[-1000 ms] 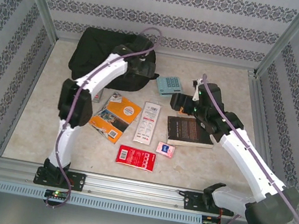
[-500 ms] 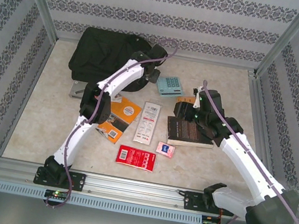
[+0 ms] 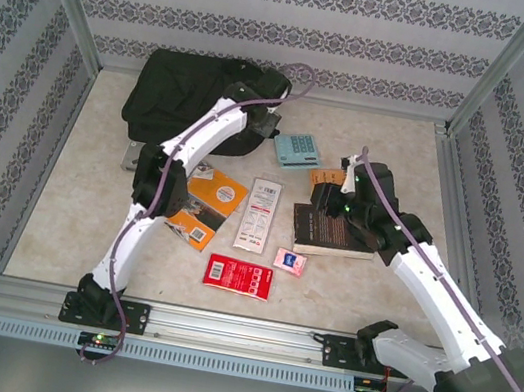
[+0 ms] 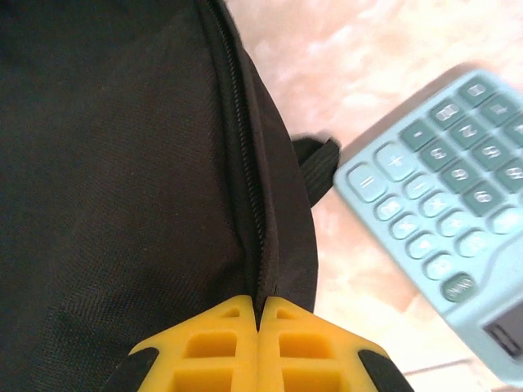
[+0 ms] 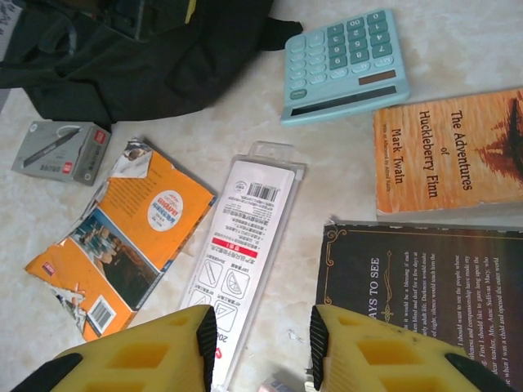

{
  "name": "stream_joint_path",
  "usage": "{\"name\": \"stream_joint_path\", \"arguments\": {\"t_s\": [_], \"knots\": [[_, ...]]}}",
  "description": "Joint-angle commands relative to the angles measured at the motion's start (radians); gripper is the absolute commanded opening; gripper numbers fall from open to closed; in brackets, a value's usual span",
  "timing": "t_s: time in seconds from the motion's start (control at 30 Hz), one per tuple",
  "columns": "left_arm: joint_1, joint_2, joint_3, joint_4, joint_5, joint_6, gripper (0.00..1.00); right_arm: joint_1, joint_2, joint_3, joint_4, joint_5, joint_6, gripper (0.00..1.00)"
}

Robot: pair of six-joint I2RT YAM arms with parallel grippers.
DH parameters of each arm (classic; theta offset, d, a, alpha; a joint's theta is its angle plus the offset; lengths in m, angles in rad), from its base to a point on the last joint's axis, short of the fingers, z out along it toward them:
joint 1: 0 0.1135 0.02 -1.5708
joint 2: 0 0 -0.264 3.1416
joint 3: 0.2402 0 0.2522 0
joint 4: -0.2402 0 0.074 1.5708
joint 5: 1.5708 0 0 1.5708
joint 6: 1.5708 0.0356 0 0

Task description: Pack the student bag

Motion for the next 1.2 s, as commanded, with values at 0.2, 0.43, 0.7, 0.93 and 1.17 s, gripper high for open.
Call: {"name": "stream_joint_path", "arguments": {"t_s": [0.2,0.43,0.7,0.93,1.17], "knots": [[-0.020,-0.246,-0.009,0.071,0.140,0.202,0.00,0.036,-0.126,-0.059,-0.025,0.005,-0.006,0.40],[-0.134,-0.504,-0.278,0.085,0.161,0.441,0.00,0.037,-0.196,-0.062,-0.079,0.043,-0.005,0.37],[-0.240,-0.929,-0.780,0.215,0.215,0.588,0.00,0.035,-0.242,-0.048,-0.135,0.072,0.024,0.37],[-0.251,-1.317,-1.214,0.260,0.401,0.621,0.00,0.032,-0.253,-0.033,-0.160,0.115,0.066,0.40],[-0.269,-1.501,-1.460,0.120,0.485,0.666,0.00,0.027,-0.194,-0.029,-0.160,0.099,0.086,0.43]]}}
